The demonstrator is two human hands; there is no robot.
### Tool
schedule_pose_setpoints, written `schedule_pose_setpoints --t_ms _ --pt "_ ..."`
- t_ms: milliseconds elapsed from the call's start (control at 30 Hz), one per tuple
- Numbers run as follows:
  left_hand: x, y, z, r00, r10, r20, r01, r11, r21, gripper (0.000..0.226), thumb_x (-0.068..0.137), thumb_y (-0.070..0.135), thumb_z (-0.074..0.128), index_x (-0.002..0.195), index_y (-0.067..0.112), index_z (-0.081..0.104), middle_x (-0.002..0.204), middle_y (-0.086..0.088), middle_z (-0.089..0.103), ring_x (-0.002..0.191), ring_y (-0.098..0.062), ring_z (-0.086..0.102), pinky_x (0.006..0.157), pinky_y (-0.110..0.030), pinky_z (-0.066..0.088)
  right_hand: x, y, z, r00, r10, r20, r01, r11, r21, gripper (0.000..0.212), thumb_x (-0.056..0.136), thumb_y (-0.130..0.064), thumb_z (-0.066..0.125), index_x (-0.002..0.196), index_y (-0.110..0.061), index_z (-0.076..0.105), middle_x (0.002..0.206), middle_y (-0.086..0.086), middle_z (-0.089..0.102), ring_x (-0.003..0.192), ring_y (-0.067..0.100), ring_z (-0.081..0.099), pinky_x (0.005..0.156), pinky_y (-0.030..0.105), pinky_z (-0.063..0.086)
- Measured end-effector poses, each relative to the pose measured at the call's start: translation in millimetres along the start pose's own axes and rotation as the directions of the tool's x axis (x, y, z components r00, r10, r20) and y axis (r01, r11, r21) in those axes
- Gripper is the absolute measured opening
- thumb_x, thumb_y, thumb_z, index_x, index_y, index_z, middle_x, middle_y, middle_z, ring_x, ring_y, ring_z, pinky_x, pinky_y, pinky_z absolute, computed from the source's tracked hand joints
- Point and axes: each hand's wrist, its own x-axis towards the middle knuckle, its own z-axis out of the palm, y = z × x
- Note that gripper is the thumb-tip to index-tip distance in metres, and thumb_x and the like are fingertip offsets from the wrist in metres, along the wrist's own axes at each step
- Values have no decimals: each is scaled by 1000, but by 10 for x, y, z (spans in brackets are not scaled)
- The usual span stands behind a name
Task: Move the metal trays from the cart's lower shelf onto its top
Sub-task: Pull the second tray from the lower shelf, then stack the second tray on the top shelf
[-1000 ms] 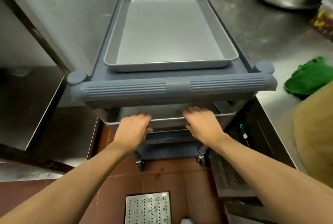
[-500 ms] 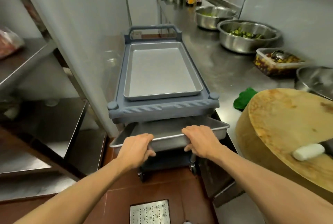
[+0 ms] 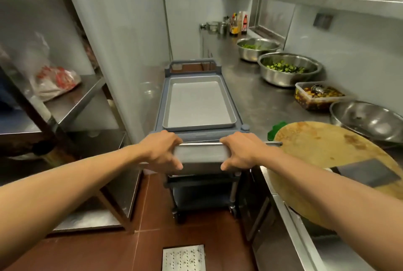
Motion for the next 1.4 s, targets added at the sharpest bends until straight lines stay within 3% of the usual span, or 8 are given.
schedule_pose_setpoints --t_ms 200,300,367,767,900,1100,1267,1400 --pt "-256 292 -890 997 -11 82 21 993 -120 49 62 52 82 88 12 69 83 -5 70 75 -20 63 69 -32 51 -178 72 -843 998 -69 -2 69 998 9 51 63 -66 72 68 -24 43 66 -10 47 68 25 52 47 28 27" --pt "-375 394 -1345 999 -38 28 40 996 -84 43 59 51 85 69 14 65 62 3 59 57 -13 52 51 -17 39 -210 95 -1280 992 -115 -49 115 993 -5 52 64 -65 73 70 -20 46 65 -5 52 59 14 49 45 29 28" --pt "-452 458 -1648 998 -63 -6 62 996 -63 43 59 50 85 67 13 64 59 5 55 54 -12 48 47 -17 36 -225 86 -1589 988 -133 -77 132 991 -25 49 65 -62 74 68 -23 45 65 -5 52 58 11 49 46 29 29" --pt "-970 819 -3433 992 -87 -91 82 995 -62 42 54 41 84 86 15 76 81 -3 78 76 -23 74 72 -37 57 -396 -49 -3456 972 -107 -208 87 991 -103 43 69 -55 77 68 -15 58 64 -1 55 58 17 48 52 30 35" --pt "-1032 787 -3808 988 -87 -129 77 994 -80 37 57 38 83 88 19 77 84 -5 78 77 -22 75 66 -31 57 -371 -103 -3890 958 -130 -254 87 981 -174 47 68 -57 75 68 -13 58 64 0 53 58 19 47 53 34 35" --pt "-692 485 -3848 967 -106 -230 82 990 -112 35 58 34 86 87 16 76 82 -4 78 76 -23 74 75 -36 59 84 3 -3963 946 -138 -294 70 971 -229 41 69 -53 77 70 -16 59 66 1 58 58 17 50 53 32 37" --pt "7 47 -3529 942 -47 -331 36 999 -40 34 59 43 86 70 16 70 62 4 62 60 -14 54 54 -27 41 725 272 -3515 932 -143 -334 55 964 -259 43 71 -51 76 79 -14 55 72 3 58 61 18 49 51 33 36" --pt "694 -433 -3173 923 48 -381 -17 996 84 38 59 50 84 61 22 58 59 3 55 56 -15 50 51 -29 37 1263 513 -3043 926 -71 -371 -35 962 -272 49 70 -54 75 98 -19 54 97 10 62 84 29 56 65 33 39"
